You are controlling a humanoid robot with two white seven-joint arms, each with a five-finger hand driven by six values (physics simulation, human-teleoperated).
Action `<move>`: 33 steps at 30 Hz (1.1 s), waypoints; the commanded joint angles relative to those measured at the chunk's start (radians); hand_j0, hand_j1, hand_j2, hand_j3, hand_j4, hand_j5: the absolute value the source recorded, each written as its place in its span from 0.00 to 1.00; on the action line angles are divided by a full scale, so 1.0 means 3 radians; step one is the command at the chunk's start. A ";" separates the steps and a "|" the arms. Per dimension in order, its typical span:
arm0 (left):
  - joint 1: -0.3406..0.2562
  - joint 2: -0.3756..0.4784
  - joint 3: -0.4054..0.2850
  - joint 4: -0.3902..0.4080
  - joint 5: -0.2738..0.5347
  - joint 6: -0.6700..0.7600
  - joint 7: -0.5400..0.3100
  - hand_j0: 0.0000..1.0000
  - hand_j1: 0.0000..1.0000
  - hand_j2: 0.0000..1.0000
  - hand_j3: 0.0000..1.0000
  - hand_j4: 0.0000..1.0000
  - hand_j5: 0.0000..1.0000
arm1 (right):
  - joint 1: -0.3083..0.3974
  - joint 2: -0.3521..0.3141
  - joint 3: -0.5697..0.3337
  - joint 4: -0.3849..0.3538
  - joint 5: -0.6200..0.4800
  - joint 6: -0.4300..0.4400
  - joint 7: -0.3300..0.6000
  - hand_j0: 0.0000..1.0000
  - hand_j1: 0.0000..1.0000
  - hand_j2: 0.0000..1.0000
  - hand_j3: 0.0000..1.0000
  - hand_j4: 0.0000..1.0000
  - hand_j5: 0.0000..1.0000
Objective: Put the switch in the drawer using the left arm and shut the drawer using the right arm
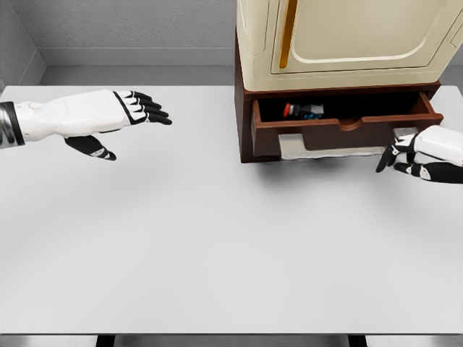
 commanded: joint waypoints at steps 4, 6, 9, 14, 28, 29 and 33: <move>-0.0005 0.0001 0.0003 0.0000 0.0021 0.0005 0.0002 1.00 1.00 1.00 1.00 1.00 1.00 | -0.0010 0.0181 0.0071 0.0055 0.0503 -0.0200 0.0014 0.51 0.51 0.51 0.51 0.51 0.51; -0.0005 0.0001 0.0003 0.0000 0.0021 0.0005 0.0002 1.00 1.00 1.00 1.00 1.00 1.00 | -0.0026 0.0191 0.0071 0.0060 0.0503 -0.0200 0.0014 0.52 0.52 0.52 0.52 0.52 0.52; -0.0005 0.0001 0.0003 0.0000 0.0021 0.0005 0.0002 1.00 1.00 1.00 1.00 1.00 1.00 | -0.0112 0.0196 0.0071 0.0188 0.0503 -0.0200 0.0014 0.53 0.53 0.53 0.53 0.53 0.53; -0.0005 0.0006 0.0003 0.0000 0.0021 0.0005 0.0002 1.00 1.00 1.00 1.00 1.00 1.00 | -0.0455 0.0278 0.0398 0.0295 0.0508 -0.0200 0.0014 0.53 0.53 0.53 0.53 0.53 0.53; -0.0005 0.0011 0.0003 -0.0005 0.0021 0.0005 0.0002 1.00 1.00 1.00 1.00 1.00 1.00 | -0.0869 0.0478 0.0710 0.0714 0.0667 -0.0200 0.0014 0.56 0.56 0.56 0.56 0.56 0.56; -0.0005 0.0011 0.0003 -0.0005 0.0021 0.0005 0.0002 1.00 1.00 1.00 1.00 1.00 1.00 | -0.0910 0.0488 0.0710 0.0771 0.0667 -0.0200 0.0014 0.56 0.56 0.56 0.56 0.56 0.56; -0.0005 0.0031 0.0003 -0.0010 0.0021 0.0005 0.0002 1.00 1.00 1.00 1.00 1.00 1.00 | -0.0956 0.0529 0.0807 0.0796 0.0682 -0.0200 0.0014 0.56 0.56 0.56 0.56 0.56 0.56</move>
